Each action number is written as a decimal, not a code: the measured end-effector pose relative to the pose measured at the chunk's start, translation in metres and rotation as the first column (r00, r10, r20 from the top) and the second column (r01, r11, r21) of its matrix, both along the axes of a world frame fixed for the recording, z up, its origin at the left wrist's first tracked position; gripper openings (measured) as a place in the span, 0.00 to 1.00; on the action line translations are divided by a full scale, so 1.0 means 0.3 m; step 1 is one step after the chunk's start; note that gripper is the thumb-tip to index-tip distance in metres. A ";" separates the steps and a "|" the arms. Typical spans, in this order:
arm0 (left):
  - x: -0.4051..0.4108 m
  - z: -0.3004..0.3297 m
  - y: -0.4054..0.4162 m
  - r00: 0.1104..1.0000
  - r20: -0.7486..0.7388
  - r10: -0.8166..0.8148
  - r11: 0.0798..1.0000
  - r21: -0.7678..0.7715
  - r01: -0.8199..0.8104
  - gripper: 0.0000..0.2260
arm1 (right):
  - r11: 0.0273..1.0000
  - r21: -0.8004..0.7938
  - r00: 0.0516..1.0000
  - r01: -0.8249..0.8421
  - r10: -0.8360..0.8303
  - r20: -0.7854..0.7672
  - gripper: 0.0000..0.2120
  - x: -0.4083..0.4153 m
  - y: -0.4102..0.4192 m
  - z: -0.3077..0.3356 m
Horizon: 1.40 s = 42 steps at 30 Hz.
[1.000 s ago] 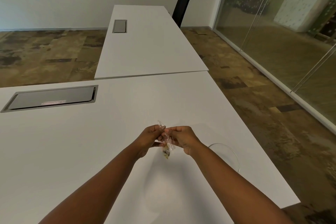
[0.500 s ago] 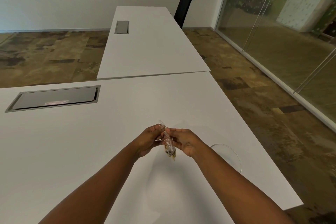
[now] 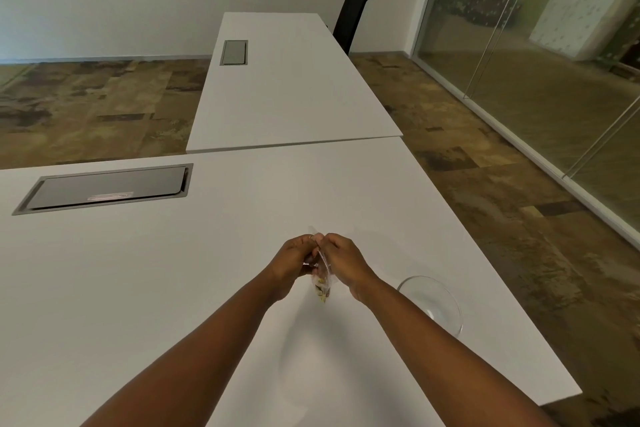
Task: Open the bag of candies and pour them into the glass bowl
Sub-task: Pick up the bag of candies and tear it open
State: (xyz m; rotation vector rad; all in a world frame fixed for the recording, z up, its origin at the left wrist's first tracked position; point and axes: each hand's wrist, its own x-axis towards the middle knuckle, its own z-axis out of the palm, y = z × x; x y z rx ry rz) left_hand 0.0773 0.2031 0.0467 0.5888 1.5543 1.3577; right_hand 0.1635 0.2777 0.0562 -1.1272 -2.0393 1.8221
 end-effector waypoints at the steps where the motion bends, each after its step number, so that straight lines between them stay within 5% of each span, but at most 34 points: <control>1: 0.000 -0.001 0.000 1.000 0.011 -0.003 1.000 0.007 0.003 0.16 | 1.000 -0.012 1.000 0.014 -0.014 -0.018 0.15 -0.001 0.001 -0.001; 15: -0.012 -0.002 -0.005 0.982 0.190 -0.021 0.993 0.119 -0.002 0.19 | 0.876 -0.481 0.961 -0.045 -0.094 -0.261 0.16 0.016 0.014 0.011; 21: -0.014 0.007 0.006 0.989 0.150 0.015 0.996 0.080 -0.027 0.14 | 0.933 -0.355 0.975 -0.049 -0.032 -0.220 0.16 0.012 0.024 0.023; 25: -0.030 0.027 0.009 1.000 -0.011 -0.020 1.000 -0.015 0.020 0.12 | 0.999 -0.035 0.998 0.035 -0.037 -0.056 0.17 0.011 0.049 0.017; 29: -0.039 0.044 0.013 0.986 -0.156 -0.052 0.991 -0.127 0.032 0.15 | 0.954 0.297 0.999 0.041 -0.046 0.010 0.20 0.029 0.080 0.013; 33: -0.044 0.042 0.020 0.964 -0.246 -0.100 0.974 -0.222 0.045 0.17 | 0.884 0.465 0.993 0.048 -0.091 0.070 0.21 0.043 0.107 0.011; 37: -0.037 0.033 0.034 0.943 -0.313 -0.117 0.958 -0.286 0.024 0.17 | 0.915 0.392 0.991 0.094 -0.122 0.048 0.19 0.069 0.142 -0.001; 42: -0.026 0.019 0.050 0.948 -0.312 -0.067 0.953 -0.300 -0.031 0.13 | 0.995 0.037 0.995 0.097 -0.096 -0.016 0.10 0.128 0.192 -0.003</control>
